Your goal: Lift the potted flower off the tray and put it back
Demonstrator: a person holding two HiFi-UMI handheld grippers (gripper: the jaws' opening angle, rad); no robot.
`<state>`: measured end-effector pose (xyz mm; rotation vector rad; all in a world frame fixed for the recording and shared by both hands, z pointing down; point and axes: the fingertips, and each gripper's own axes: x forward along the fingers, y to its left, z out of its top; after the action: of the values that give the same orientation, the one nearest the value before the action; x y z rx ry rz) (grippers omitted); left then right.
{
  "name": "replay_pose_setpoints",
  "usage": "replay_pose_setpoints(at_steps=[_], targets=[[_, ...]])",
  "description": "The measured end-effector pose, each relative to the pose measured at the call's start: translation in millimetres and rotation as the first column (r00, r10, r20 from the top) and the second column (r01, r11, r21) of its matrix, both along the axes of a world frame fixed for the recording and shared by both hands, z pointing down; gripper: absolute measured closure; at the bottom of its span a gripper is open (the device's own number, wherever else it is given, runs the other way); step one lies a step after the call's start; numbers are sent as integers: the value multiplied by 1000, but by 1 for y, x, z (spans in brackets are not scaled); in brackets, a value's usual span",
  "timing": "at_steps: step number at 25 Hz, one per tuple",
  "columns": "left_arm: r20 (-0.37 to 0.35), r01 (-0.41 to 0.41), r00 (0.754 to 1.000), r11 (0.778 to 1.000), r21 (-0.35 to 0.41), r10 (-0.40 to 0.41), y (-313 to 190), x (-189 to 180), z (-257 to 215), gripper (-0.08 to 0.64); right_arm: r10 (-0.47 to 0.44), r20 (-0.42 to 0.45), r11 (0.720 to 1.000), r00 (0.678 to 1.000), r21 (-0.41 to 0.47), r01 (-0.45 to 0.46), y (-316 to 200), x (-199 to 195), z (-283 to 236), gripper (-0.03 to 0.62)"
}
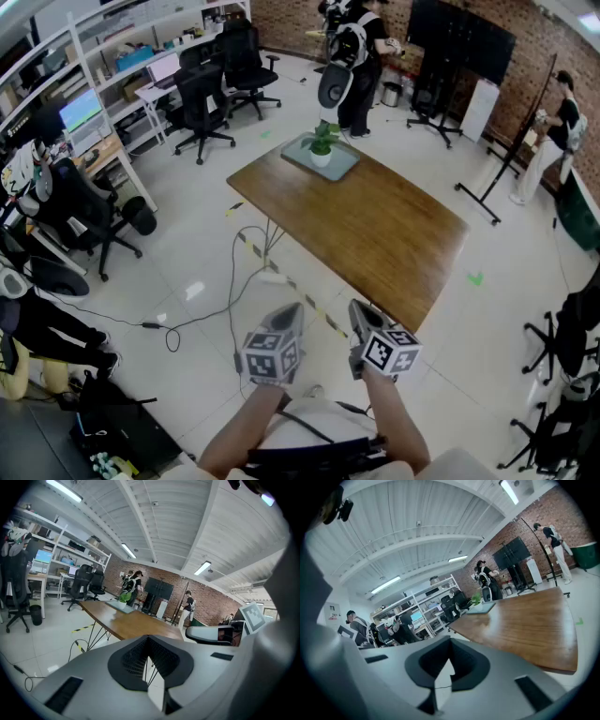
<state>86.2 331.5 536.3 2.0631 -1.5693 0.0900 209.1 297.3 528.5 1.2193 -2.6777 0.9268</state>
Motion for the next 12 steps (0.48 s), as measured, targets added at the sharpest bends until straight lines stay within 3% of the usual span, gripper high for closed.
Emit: replay_pose_setpoints(at_steps=[12], targets=[[1,21,1000,999,-39,-21,-15,-13,20,565,-32,7,998,999,-53,32,-16,-16,30,588]])
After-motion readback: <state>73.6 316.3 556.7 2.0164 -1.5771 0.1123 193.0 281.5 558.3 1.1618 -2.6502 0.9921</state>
